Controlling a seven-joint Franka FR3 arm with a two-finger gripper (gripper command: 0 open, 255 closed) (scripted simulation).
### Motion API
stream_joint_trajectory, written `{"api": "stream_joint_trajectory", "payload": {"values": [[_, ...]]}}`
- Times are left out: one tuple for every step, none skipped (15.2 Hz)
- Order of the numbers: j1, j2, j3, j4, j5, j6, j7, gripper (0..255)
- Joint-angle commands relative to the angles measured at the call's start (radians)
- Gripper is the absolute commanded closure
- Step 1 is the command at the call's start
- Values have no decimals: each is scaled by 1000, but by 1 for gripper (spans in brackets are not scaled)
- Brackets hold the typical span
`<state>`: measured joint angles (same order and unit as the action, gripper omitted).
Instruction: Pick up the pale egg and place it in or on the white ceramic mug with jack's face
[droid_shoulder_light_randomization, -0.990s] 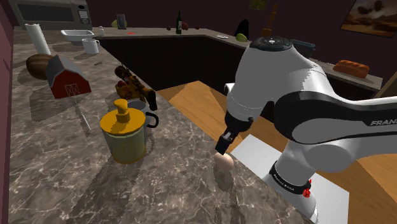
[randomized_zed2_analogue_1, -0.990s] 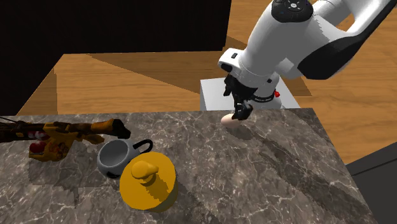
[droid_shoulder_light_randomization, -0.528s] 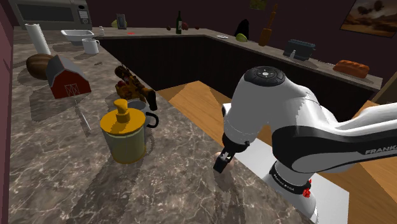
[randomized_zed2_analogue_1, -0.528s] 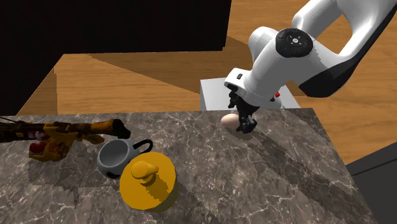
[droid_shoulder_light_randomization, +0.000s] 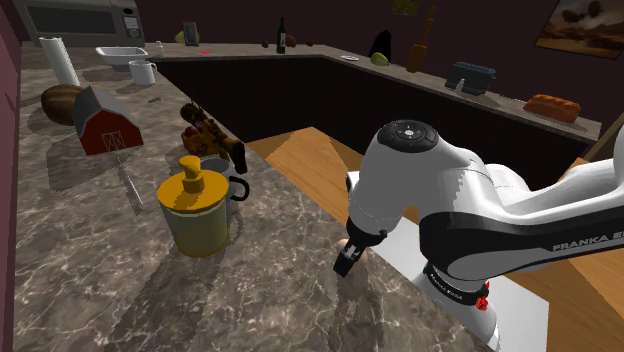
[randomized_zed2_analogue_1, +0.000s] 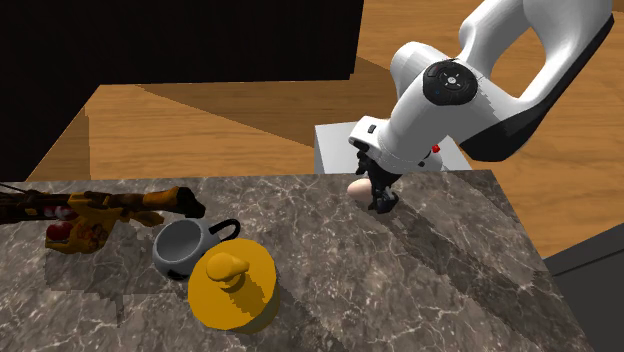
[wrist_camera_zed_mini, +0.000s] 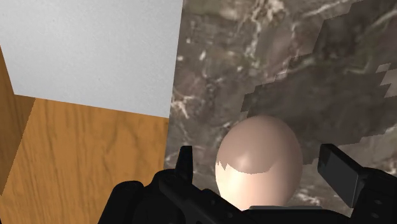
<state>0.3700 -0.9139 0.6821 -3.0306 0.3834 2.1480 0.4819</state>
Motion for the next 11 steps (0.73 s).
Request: {"api": "stream_joint_trajectory", "payload": {"values": [[0, 0, 0, -1, 1, 1, 0, 0], [0, 0, 0, -1, 1, 1, 0, 0], [0, 0, 0, -1, 0, 1, 0, 0], [0, 0, 0, -1, 0, 1, 0, 255], [0, 0, 0, -1, 0, 1, 0, 255], [0, 0, 0, -1, 0, 1, 0, 255], [0, 0, 0, -1, 0, 1, 0, 255], [0, 0, 0, -1, 0, 1, 0, 255], [0, 0, 0, -1, 0, 1, 0, 255], [0, 0, 0, -1, 0, 1, 0, 255], [0, 0, 0, -1, 0, 1, 0, 255]]}}
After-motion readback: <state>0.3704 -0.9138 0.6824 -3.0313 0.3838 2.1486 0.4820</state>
